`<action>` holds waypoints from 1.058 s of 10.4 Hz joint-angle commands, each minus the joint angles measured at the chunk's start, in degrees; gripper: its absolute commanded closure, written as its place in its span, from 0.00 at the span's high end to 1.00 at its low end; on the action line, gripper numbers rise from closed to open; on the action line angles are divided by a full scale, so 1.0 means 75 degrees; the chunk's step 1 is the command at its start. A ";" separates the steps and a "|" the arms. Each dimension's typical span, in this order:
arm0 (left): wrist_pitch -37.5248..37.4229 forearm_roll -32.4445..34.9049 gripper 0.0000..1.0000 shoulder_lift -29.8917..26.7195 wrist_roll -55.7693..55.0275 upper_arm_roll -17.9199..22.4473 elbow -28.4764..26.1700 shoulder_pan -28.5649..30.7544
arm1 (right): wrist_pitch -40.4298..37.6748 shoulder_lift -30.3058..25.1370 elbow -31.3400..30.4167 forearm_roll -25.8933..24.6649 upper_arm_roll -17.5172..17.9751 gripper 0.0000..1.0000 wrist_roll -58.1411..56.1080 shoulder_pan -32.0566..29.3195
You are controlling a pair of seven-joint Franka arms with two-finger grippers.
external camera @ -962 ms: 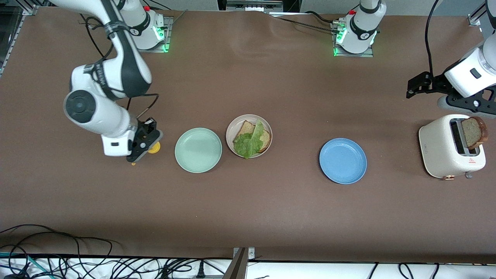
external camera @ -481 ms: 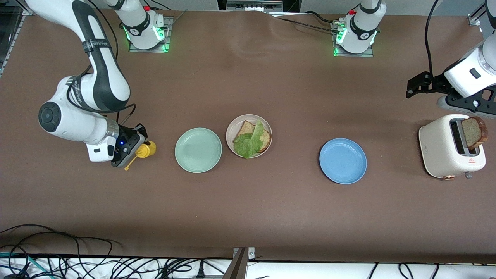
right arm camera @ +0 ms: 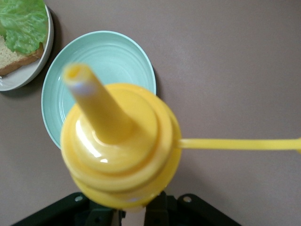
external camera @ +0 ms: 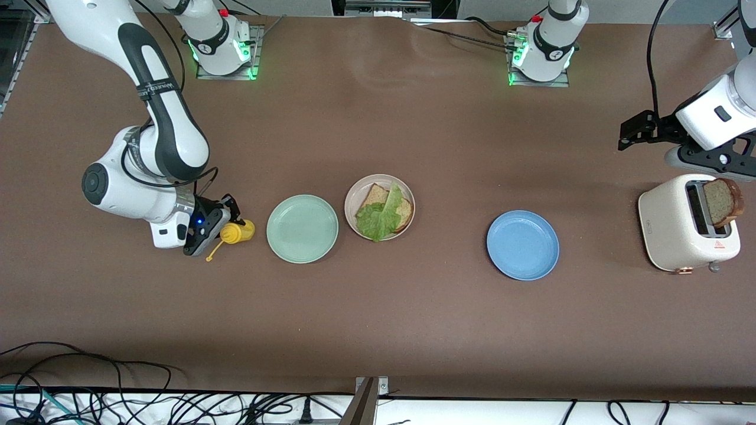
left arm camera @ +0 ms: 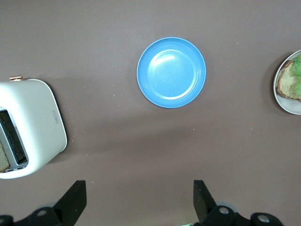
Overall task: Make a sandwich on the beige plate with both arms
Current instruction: 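Lower the mustard bottle upright onto the table beside the mint plate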
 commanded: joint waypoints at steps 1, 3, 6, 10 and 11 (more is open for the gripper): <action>-0.0176 -0.0199 1.00 0.0144 0.0063 0.0016 0.0211 0.0011 | 0.0190 0.0028 -0.0111 0.0389 0.0194 0.08 -0.0574 -0.0261; -0.0176 -0.0199 1.00 0.0145 0.0063 0.0016 0.0200 -0.0012 | 0.0506 0.0390 -0.0088 0.0774 0.0218 0.09 -0.1018 -0.0331; -0.0176 -0.0199 1.00 0.0180 0.0052 0.0016 0.0200 -0.0035 | 0.0519 0.0567 -0.0076 0.1163 0.0218 0.09 -0.1243 -0.0378; -0.0176 -0.0211 1.00 0.0191 -0.0007 0.0016 0.0211 -0.0047 | 0.0472 0.0615 -0.0088 0.1186 0.0218 0.59 -0.1162 -0.0367; -0.0176 -0.0211 1.00 0.0191 0.0016 0.0005 0.0188 -0.0024 | 0.0403 0.0591 -0.0088 0.1221 0.0218 0.72 -0.1138 -0.0366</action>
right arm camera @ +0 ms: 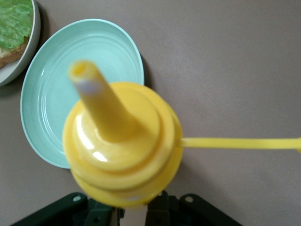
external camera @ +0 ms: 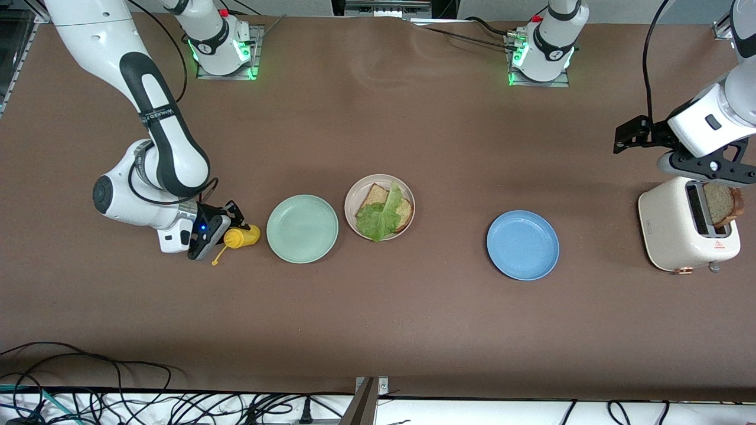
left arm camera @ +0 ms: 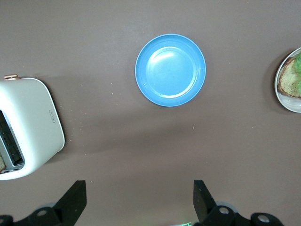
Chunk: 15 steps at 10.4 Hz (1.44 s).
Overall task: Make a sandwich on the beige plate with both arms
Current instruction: 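Lower the mustard bottle upright onto the table beside the mint plate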
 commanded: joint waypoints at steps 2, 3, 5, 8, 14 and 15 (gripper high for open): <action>-0.0197 -0.0211 1.00 0.0108 0.0028 0.0016 0.0188 -0.0060 | -0.0317 -0.0182 -0.0051 0.0219 0.0143 0.79 -0.0057 -0.0133; -0.0279 -0.0187 1.00 0.0096 0.0040 0.0028 0.0188 -0.0037 | -0.0411 -0.0264 -0.0063 0.0219 0.0131 0.82 -0.0045 -0.0086; -0.0641 -0.0210 1.00 0.0084 0.0098 0.0028 0.0188 0.0045 | -0.0750 -0.0393 -0.0075 0.0219 0.0131 0.92 -0.0021 -0.0074; -0.0889 -0.0210 1.00 0.0049 0.0064 0.0016 0.0211 -0.0025 | -0.1254 -0.0674 -0.0192 0.0207 0.0096 1.00 -0.0010 -0.0144; -0.1287 -0.0108 1.00 0.0143 -0.0007 0.0098 0.0458 0.0584 | -0.2298 -0.1002 -0.0087 -0.0296 -0.0384 1.00 -0.0010 -0.0203; -0.1253 0.0208 1.00 0.0062 -0.0042 0.0075 0.0434 0.0643 | -0.2357 -0.1108 -0.0098 -0.0390 -0.0384 1.00 0.0002 -0.0203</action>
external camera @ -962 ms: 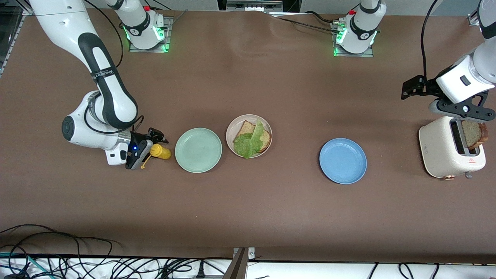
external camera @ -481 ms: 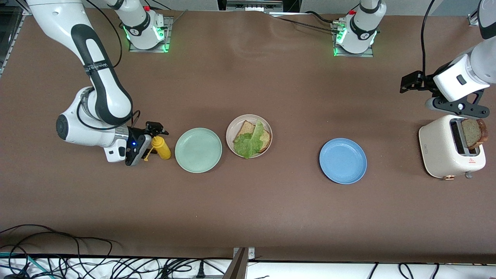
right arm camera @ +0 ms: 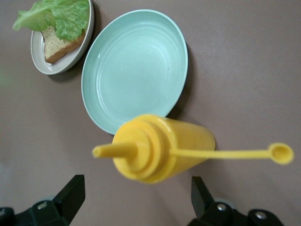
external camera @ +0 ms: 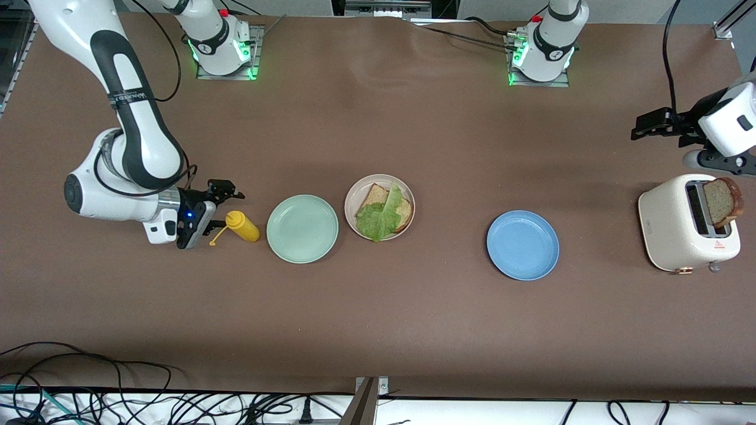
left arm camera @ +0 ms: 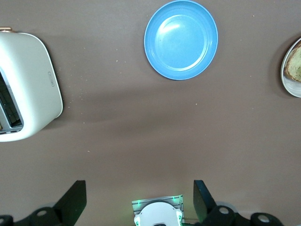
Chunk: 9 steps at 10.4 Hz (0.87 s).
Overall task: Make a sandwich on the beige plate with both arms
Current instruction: 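Lower the mustard bottle upright onto the table beside the mint plate, then open the right gripper to release the mustard bottle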
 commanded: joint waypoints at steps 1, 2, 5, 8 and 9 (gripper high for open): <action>-0.0087 0.0478 1.00 -0.0068 -0.0100 -0.0020 0.0144 0.0089 | -0.0442 -0.0416 -0.0093 -0.0228 -0.0038 1.00 0.0194 -0.0049; 0.0145 0.0491 1.00 -0.0080 -0.0170 -0.0031 0.0109 0.0171 | -0.0630 -0.0579 -0.0069 -0.0530 -0.0050 1.00 0.0718 -0.0038; 0.1174 0.0492 1.00 -0.0325 -0.0638 -0.0055 -0.0440 0.0206 | -0.1812 -0.0768 0.0795 -0.1422 0.0008 1.00 0.2162 -0.0003; 0.2256 0.0701 1.00 -0.0338 -0.1354 -0.0090 -0.0806 0.0335 | -0.2272 -0.0791 0.1546 -0.1843 0.0206 1.00 0.4850 0.0441; 0.2385 0.1074 1.00 -0.0303 -0.1308 -0.0055 -0.0782 0.0347 | -0.2249 -0.0791 0.1687 -0.2124 0.0498 1.00 0.5800 0.0489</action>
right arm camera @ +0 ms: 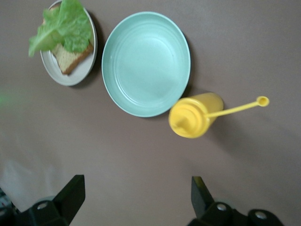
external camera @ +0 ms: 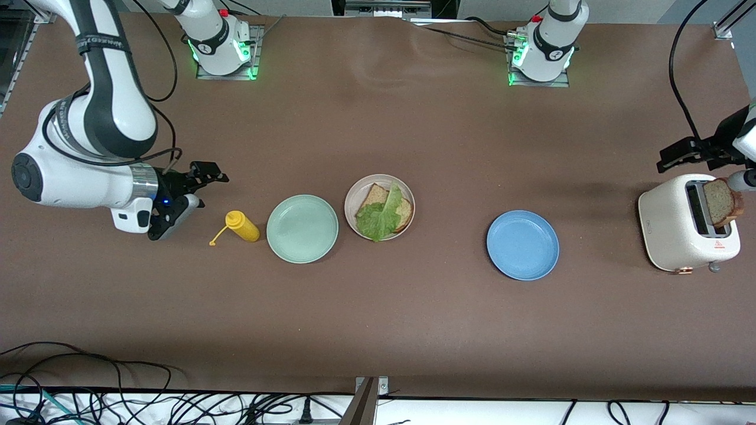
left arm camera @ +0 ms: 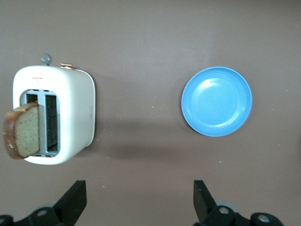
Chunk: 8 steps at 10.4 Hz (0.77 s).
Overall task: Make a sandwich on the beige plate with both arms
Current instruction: 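Open the right gripper to release the mustard bottle, then withdraw the right gripper while the left gripper lowers over the toaster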
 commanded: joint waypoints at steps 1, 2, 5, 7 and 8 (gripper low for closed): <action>0.0369 0.0623 1.00 -0.0145 -0.0147 -0.0024 -0.0191 0.0090 | -0.0124 -0.0001 0.0401 -0.0730 0.0457 1.00 0.1822 0.0189; 0.0382 0.0637 1.00 -0.0087 -0.0147 -0.0024 -0.0144 0.0206 | -0.0147 -0.0001 0.0483 -0.0860 0.0528 1.00 0.2176 0.0201; 0.0417 0.0648 1.00 0.0030 0.0202 -0.0024 -0.0097 0.0570 | -0.0438 -0.0257 0.0484 -0.1937 0.0471 1.00 0.2367 0.0027; 0.0441 0.0637 1.00 0.0078 0.0357 -0.0024 -0.0038 0.0711 | -0.0626 -0.0620 0.0473 -0.2127 0.0447 1.00 0.2889 -0.0394; 0.0429 0.0637 1.00 0.0078 0.0357 -0.0036 -0.0050 0.0712 | -0.0697 -0.0912 0.0391 -0.2127 0.0447 1.00 0.3532 -0.0524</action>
